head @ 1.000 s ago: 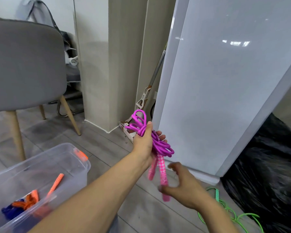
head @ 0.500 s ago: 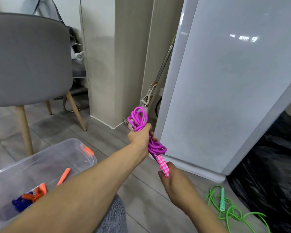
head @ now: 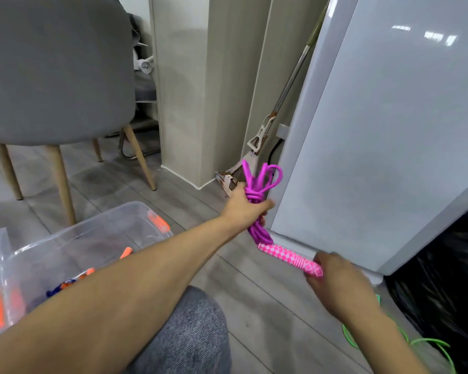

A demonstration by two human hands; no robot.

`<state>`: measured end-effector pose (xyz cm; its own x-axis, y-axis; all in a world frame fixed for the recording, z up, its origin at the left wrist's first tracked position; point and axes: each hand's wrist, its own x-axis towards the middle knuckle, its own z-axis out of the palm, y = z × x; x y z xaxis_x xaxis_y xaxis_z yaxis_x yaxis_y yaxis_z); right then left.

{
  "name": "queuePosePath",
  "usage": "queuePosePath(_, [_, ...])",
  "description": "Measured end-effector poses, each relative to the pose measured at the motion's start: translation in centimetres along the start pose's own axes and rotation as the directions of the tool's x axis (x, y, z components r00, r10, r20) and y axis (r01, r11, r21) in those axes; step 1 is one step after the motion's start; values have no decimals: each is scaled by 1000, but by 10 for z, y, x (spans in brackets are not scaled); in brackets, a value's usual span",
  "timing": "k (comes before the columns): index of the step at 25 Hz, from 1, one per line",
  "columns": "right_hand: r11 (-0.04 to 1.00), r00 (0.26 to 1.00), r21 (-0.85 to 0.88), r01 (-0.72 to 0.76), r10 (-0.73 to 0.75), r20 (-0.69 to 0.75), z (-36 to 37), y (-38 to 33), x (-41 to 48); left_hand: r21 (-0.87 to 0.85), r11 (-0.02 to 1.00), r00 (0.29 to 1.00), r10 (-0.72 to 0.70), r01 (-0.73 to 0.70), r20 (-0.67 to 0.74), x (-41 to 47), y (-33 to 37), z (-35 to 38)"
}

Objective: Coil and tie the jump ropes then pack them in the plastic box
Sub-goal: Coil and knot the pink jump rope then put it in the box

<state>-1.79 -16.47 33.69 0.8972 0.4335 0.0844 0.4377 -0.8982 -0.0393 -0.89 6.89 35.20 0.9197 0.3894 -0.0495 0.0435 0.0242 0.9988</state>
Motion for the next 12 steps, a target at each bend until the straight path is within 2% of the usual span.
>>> queuePosePath(2, [975,981,-219,41,-80,-176,1,3,13,153,988,990,-14,-8,142,-1,-3,-4])
queuePosePath(4, [959,959,-280,51,-125,-253,-1,-1,22,291,956,963,-38,-43,267,-6,-5,-10])
queuePosePath(7, [956,937,-267,125,-202,-284,2,-14,29,402,906,908,-54,-131,416,-27,-12,-14])
queuePosePath(10, [962,921,-178,208,-254,-296,13,-31,33,586,761,912,17,-277,409,-44,-20,-17])
queuePosePath(12, [959,912,-112,258,-281,-300,24,-52,38,691,650,923,43,-317,383,-49,-28,-33])
